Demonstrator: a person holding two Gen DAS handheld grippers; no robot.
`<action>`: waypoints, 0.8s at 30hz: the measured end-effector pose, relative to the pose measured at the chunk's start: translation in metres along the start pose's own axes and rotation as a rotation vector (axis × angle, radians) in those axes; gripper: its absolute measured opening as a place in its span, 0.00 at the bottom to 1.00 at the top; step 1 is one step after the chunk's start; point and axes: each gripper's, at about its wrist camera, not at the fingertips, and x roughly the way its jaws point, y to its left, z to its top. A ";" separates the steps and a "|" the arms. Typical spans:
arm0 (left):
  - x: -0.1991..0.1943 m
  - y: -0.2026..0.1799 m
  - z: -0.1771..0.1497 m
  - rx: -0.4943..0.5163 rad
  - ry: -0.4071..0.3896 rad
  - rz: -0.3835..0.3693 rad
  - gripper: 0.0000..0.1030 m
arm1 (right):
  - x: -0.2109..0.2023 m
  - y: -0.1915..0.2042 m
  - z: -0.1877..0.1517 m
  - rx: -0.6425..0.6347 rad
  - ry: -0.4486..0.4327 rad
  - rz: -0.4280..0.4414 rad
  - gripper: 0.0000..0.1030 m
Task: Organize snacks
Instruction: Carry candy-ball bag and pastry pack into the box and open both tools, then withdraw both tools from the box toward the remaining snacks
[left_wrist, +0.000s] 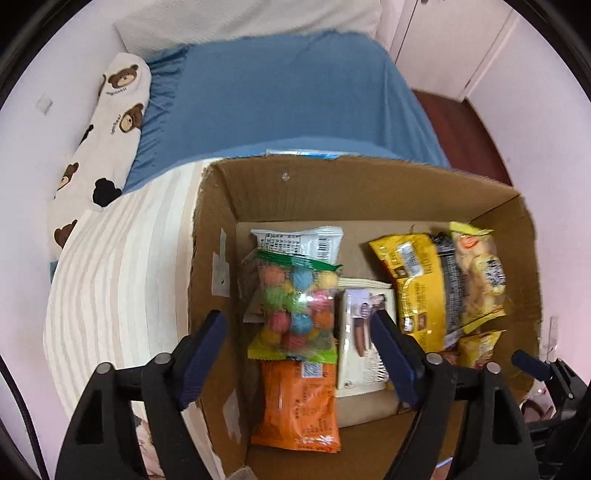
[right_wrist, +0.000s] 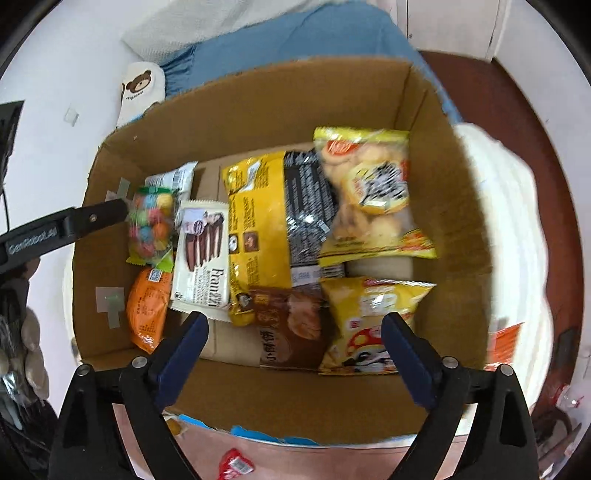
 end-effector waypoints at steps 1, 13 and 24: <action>-0.008 -0.002 -0.007 -0.005 -0.028 -0.007 0.95 | -0.006 0.000 -0.002 -0.010 -0.022 -0.013 0.94; -0.083 -0.034 -0.095 0.032 -0.237 -0.030 0.98 | -0.089 0.003 -0.059 -0.064 -0.285 -0.111 0.94; -0.140 -0.035 -0.166 0.058 -0.408 0.007 0.98 | -0.144 0.017 -0.130 -0.083 -0.446 -0.147 0.97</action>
